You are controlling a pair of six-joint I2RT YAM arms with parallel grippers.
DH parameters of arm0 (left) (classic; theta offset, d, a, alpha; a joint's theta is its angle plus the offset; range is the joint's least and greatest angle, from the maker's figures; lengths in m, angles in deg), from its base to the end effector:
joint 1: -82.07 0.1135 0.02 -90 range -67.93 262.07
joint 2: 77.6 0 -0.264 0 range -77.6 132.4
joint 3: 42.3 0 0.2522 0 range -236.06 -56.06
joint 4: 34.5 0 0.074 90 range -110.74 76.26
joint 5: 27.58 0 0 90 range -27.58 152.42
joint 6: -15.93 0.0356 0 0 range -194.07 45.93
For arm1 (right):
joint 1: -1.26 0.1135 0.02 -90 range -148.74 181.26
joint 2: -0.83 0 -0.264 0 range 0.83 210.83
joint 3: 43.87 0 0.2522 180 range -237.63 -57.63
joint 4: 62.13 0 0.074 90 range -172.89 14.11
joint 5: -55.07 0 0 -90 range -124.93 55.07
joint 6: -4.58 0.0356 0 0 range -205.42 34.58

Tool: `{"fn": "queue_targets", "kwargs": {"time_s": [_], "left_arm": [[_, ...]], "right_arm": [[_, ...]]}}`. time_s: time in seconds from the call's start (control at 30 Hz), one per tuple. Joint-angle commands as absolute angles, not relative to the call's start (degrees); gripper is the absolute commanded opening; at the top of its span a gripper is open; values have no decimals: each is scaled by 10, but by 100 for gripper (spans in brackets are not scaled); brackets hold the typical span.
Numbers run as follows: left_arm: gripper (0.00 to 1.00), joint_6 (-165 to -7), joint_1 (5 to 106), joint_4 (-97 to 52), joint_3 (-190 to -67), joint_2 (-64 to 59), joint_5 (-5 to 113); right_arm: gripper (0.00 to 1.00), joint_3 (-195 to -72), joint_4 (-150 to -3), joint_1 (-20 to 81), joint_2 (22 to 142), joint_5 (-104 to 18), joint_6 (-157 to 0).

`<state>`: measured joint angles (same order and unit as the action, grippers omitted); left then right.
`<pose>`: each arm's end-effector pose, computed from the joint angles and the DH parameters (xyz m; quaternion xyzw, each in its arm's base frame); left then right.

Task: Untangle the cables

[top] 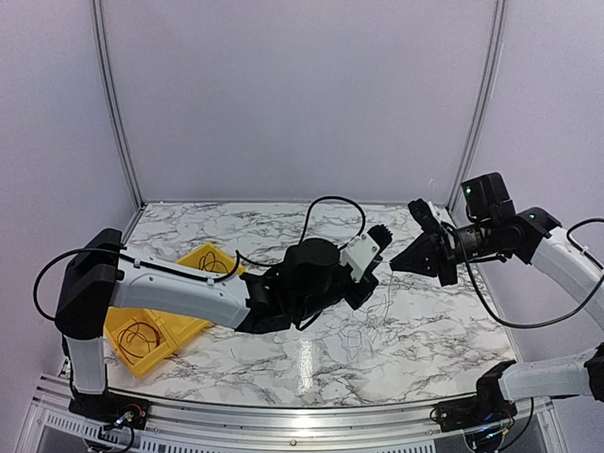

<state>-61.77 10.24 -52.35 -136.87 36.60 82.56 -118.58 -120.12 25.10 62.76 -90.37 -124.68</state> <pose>0.1592 -0.4457 0.2662 0.3833 0.6064 -0.2312 0.6572 0.1785 0.1109 0.3354 -0.5793 0.6048 0.3809 0.3919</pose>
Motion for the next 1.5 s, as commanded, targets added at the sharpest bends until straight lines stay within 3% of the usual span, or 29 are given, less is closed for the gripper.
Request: {"fn": "queue_targets", "kwargs": {"time_s": [0.0,0.07,0.2,0.3,0.57,0.77,1.17,1.47], "left_arm": [[0,-654,104,-526,-1337,333,837],[0,-696,104,-534,-1307,318,841],[0,-776,104,-554,-1255,305,835],[0,-818,104,-573,-1224,306,843],[0,-876,105,-591,-1197,305,862],[0,-932,117,-616,-1176,298,841],[0,-1030,122,-726,-1108,264,869],[0,-1063,121,-775,-1091,256,867]], "right_arm": [[8,-1201,-1187,246,628,-892,-1241],[31,-1176,-1155,241,623,-869,-1231],[51,-1109,-1095,242,613,-809,-1262],[59,-1057,-1059,248,611,-777,-1286],[62,-1003,-1009,279,652,-759,-1311],[57,-1015,-999,309,700,-745,-1325],[62,-1045,-877,341,785,-752,-1148],[62,-1093,-876,342,872,-845,-1093]]}}
